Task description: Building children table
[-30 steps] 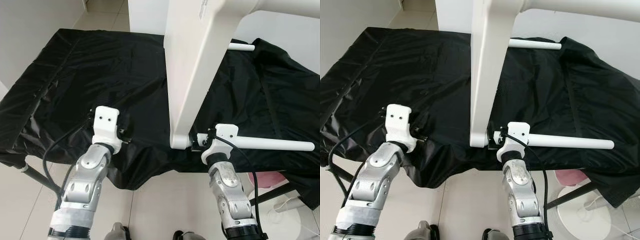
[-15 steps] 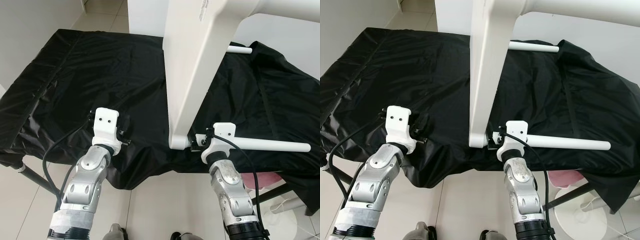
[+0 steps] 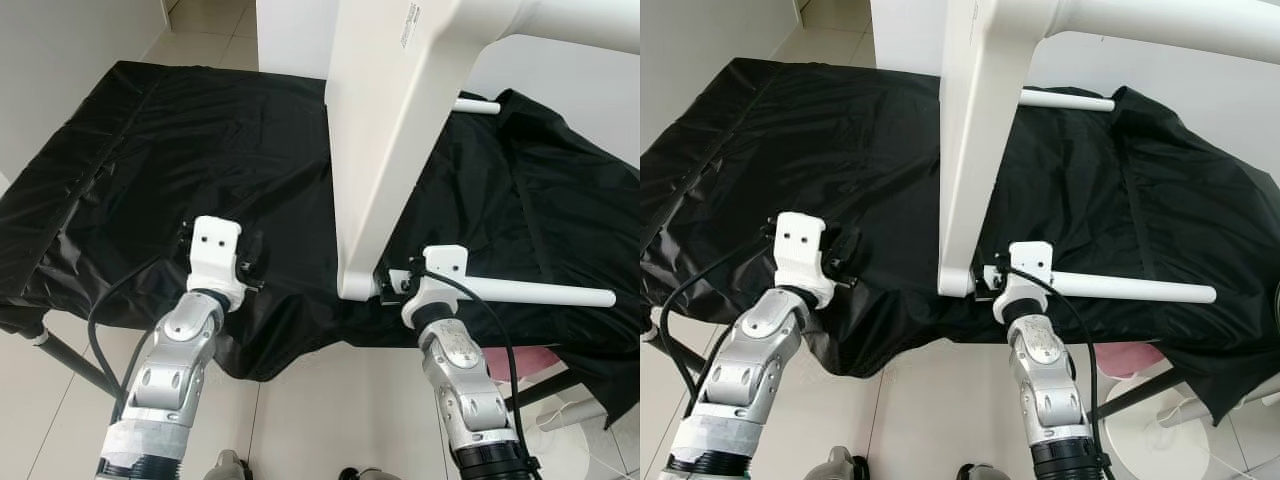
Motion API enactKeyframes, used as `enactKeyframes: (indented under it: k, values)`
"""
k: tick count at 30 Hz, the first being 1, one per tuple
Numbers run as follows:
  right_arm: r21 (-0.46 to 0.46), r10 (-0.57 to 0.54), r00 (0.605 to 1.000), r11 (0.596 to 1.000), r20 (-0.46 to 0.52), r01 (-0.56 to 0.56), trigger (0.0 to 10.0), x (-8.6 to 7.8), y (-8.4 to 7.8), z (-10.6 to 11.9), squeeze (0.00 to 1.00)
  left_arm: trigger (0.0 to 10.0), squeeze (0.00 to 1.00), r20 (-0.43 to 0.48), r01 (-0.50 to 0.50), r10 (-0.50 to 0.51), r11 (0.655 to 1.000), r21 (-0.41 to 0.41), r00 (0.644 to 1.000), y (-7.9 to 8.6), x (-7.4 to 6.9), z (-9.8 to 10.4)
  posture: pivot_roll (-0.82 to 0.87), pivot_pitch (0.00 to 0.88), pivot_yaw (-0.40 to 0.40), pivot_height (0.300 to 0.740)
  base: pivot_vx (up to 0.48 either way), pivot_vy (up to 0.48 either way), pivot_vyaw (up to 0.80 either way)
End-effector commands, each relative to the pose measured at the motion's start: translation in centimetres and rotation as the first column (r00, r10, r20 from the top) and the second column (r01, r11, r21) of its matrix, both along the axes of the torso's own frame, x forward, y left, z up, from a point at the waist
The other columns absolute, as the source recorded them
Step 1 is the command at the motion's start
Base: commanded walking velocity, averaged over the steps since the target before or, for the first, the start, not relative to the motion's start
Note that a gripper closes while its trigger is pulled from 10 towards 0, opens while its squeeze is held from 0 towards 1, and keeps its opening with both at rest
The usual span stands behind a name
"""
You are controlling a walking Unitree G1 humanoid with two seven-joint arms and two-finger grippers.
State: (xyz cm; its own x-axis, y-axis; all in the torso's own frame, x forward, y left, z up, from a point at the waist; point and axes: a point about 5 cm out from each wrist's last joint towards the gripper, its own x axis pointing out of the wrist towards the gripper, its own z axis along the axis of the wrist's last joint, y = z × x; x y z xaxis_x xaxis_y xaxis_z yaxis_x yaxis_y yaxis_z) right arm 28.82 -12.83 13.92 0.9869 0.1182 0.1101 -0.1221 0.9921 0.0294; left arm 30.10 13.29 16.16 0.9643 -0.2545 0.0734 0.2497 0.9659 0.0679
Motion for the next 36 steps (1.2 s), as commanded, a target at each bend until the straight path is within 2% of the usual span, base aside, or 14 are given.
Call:
enactKeyframes:
  k: [1,14,29,36]
  values:
    - [-0.009,0.030,0.999,0.999,-0.044,-0.031,10.0,0.0,0.5,-0.8,0.00,10.0,0.00,-0.001,0.034,-0.034,0.999,0.011,0.999,-0.3,-0.3,-0.2,0.06,0.097,-0.049,0.740,0.000,0.000,0.00]
    - [-0.041,0.039,0.999,0.998,-0.034,-0.041,10.0,0.3,0.3,-0.6,0.00,10.0,0.00,-0.001,0.015,-0.015,1.000,0.024,1.000,0.0,-0.3,-0.3,0.06,0.104,-0.051,0.740,0.000,0.000,0.00]
    - [-0.052,0.079,0.996,0.995,-0.034,-0.081,10.0,0.6,1.4,-0.7,0.00,10.0,0.00,-0.005,0.003,-0.003,0.999,0.036,1.000,0.4,-0.5,-0.2,0.08,0.115,-0.050,0.740,0.000,0.000,0.00]
    - [-0.056,0.081,0.996,0.995,-0.034,-0.083,10.0,0.7,1.5,-0.7,0.00,10.0,0.00,-0.004,-0.006,0.006,0.999,0.037,1.000,0.6,-0.4,-0.2,0.08,0.114,-0.054,0.740,0.000,0.000,0.00]
